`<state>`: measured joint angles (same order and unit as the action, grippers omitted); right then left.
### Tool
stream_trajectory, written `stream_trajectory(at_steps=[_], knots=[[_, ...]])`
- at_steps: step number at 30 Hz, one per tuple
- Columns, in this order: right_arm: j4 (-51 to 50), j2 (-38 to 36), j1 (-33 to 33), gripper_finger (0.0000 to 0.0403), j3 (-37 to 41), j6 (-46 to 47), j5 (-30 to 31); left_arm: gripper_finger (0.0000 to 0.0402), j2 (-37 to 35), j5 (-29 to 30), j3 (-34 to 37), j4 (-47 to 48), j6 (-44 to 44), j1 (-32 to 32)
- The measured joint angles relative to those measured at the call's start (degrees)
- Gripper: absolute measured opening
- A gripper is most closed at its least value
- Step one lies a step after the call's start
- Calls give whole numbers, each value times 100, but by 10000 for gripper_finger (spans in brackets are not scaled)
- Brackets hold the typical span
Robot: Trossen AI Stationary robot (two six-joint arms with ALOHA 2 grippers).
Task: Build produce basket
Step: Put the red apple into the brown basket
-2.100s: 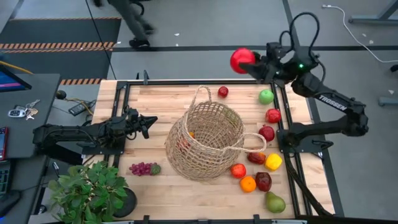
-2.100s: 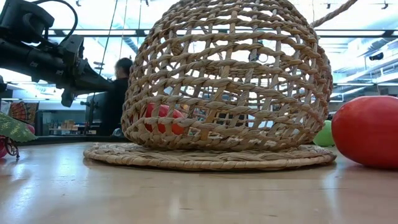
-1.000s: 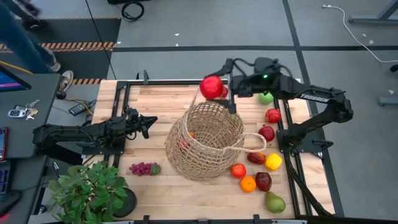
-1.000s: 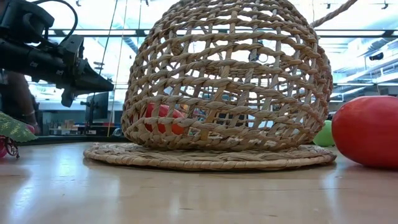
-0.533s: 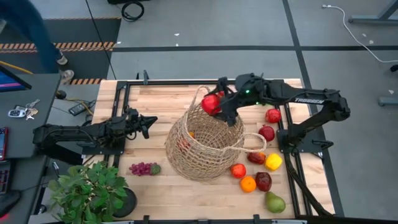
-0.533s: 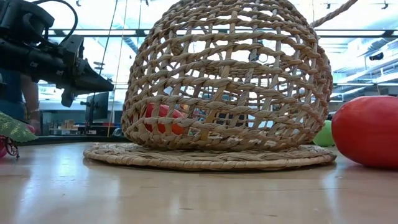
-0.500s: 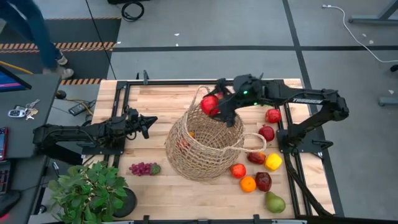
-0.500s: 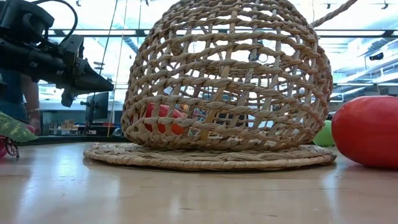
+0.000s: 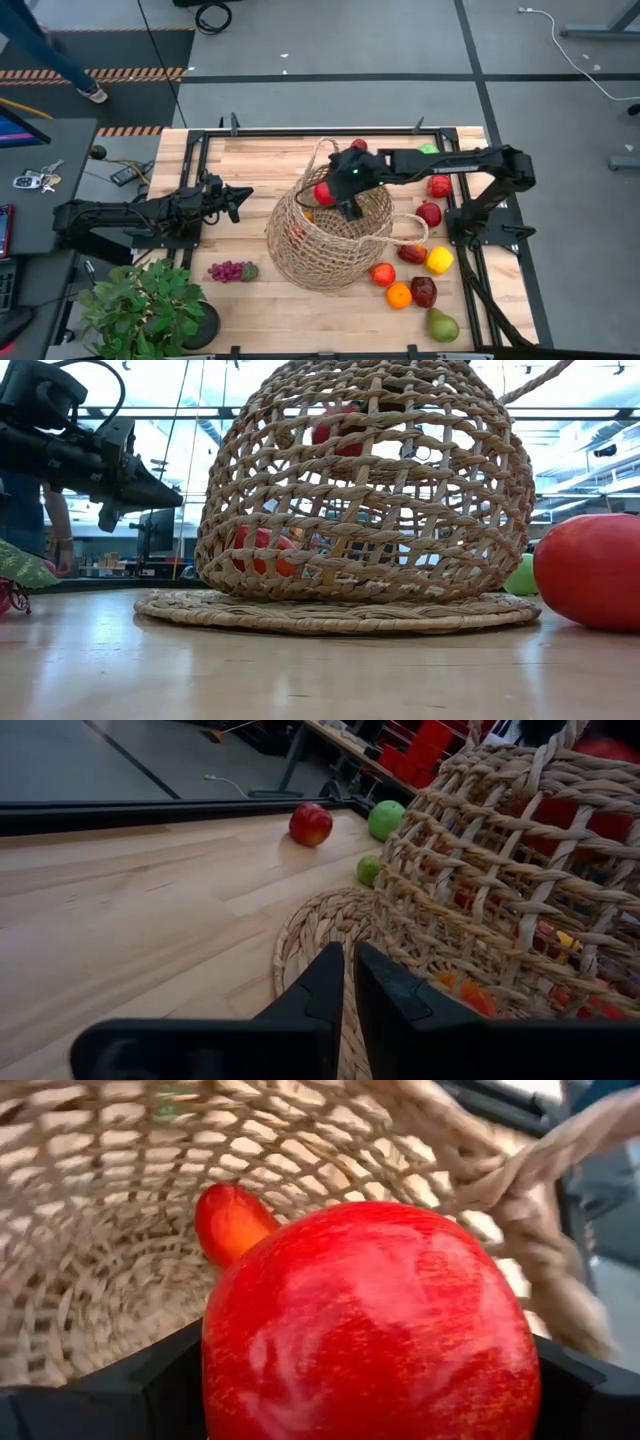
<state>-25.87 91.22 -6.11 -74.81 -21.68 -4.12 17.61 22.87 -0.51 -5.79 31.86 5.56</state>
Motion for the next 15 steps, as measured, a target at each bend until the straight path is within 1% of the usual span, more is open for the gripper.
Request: stream_trajectory(at_steps=[5, 11, 15], knots=[[5, 421, 11, 365, 0, 767, -50, 40, 0, 0, -2, -2, 0, 0], [6, 850, 65, 365, -1, 1373, -611, 35, 0, 0, 0, -12, 0, -1], [5, 1012, 81, 365, -2, 1894, -797, 32, 0, 0, 0, -17, 0, 0]])
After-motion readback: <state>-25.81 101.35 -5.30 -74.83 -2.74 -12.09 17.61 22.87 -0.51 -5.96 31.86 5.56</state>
